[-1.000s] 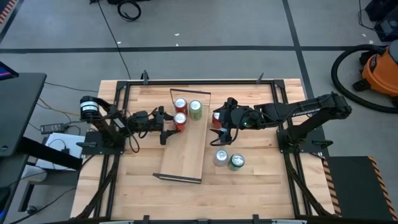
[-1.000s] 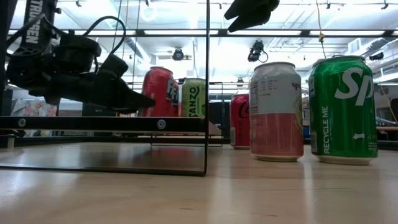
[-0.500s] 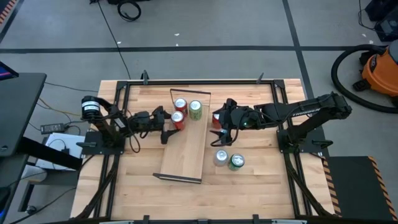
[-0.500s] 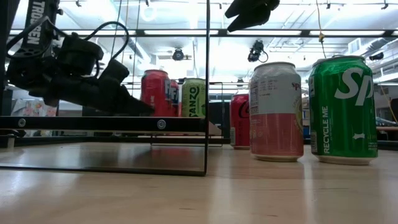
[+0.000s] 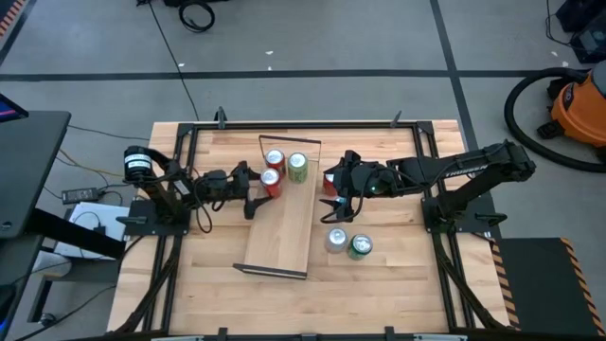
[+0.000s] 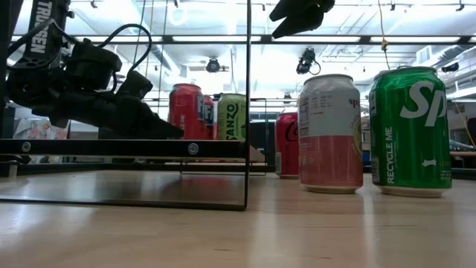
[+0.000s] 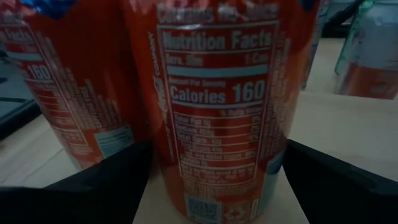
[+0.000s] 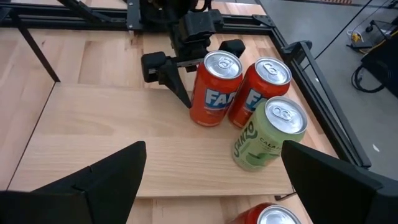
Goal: Place canned beverage on shelf
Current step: Put the orange soda can on the shelf
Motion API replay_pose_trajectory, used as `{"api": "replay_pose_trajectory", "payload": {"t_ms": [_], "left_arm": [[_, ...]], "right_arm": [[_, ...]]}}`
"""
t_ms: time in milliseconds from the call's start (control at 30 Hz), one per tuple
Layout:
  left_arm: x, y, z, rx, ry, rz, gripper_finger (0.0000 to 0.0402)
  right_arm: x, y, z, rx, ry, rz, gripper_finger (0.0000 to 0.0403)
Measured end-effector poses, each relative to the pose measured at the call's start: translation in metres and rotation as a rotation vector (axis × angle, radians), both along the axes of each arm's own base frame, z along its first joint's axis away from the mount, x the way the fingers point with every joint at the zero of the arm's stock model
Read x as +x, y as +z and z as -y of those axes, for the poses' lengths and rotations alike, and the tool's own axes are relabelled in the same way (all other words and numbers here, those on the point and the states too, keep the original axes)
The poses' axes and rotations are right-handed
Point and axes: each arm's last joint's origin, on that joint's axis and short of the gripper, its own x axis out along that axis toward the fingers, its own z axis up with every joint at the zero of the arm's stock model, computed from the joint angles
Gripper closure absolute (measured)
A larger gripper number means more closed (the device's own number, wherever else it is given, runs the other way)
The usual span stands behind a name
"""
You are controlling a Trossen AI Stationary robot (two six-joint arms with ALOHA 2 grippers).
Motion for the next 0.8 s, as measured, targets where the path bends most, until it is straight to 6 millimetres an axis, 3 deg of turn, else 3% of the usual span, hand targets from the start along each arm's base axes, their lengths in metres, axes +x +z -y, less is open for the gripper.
{"api": "replay_pose_trajectory", "payload": {"t_ms": [433,800], "left_arm": [[0.000,0.000,0.003,0.059,-0.011,-0.015,0.0042],[-0.016,0.010,0.006,0.079,-0.003,0.033,0.0042]], "right_arm": [[-0.001,-0.001,0.000,0.007,-0.006,-0.010,0.0018],[-0.001,-0.002,0.001,0.013,-0.014,-0.021,0.0018]]}}
